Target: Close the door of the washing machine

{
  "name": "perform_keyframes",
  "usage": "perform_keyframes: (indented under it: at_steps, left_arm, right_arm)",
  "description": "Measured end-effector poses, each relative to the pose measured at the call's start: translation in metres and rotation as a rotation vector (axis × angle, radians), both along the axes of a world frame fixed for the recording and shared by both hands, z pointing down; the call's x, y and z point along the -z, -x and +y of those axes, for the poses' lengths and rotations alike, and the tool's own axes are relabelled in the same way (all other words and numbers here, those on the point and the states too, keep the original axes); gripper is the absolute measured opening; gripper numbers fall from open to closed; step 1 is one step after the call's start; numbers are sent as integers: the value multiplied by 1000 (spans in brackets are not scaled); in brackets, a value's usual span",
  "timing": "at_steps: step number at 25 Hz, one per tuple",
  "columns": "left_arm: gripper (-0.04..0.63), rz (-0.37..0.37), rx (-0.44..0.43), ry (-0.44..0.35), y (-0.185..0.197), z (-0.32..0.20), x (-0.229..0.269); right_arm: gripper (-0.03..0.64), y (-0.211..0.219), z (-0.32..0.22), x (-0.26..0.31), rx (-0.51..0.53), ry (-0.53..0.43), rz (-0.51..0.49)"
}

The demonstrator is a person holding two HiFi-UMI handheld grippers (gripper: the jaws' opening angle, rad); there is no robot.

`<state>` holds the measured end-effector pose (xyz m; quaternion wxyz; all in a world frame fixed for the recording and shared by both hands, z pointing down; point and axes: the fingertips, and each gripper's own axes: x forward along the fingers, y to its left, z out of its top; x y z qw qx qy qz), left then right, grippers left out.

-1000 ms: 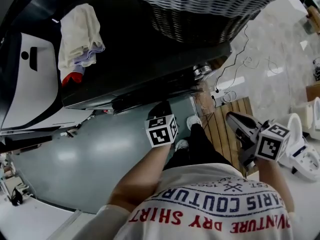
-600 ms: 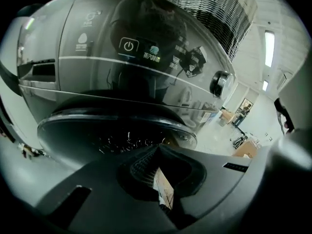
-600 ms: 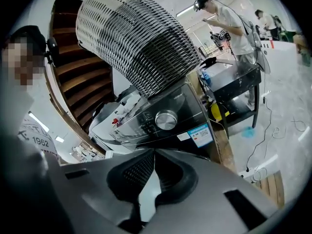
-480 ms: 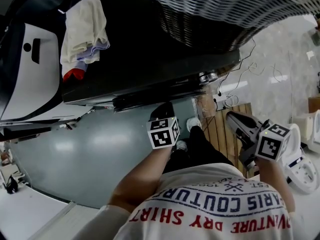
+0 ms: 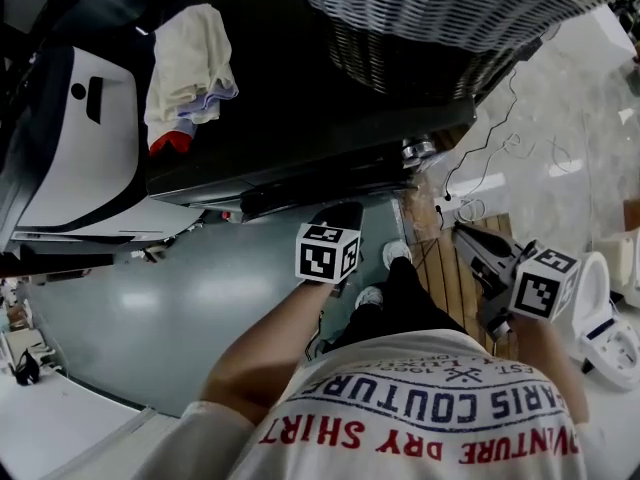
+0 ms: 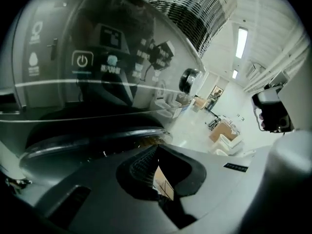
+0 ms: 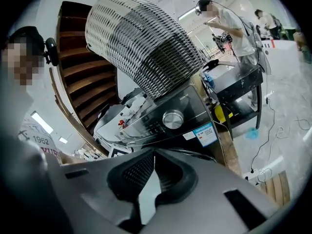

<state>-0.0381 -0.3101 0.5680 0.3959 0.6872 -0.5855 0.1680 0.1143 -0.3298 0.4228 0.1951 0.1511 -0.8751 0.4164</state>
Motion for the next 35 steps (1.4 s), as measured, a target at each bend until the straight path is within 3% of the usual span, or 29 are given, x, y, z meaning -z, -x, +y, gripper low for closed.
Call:
perform_keyframes:
  at_steps: [5,11,16,24,32,35]
  left_arm:
    - [25,38,-51,-54,-5,31,45]
    - [25,118,-141,-142,1,65,121]
    - [25,177,-172,-252,-8,90,199]
    - [25,210,-188,-389,-55,125,280]
    - [25,175,-214,-440,-127,163,317]
    - [25,181,-218,-463,-150,179,329]
  right_arm:
    - [23,-1,27,21,20,-41,-44]
    - [21,12,60,68,71,-197,-125]
    - [21,13,91,109,123,-253,-193]
    - [21,-3,116,140,216,-317,-236]
    - [21,-64,145,172,166,-287,-381]
    - [21,-85,157,181,173,-337,-381]
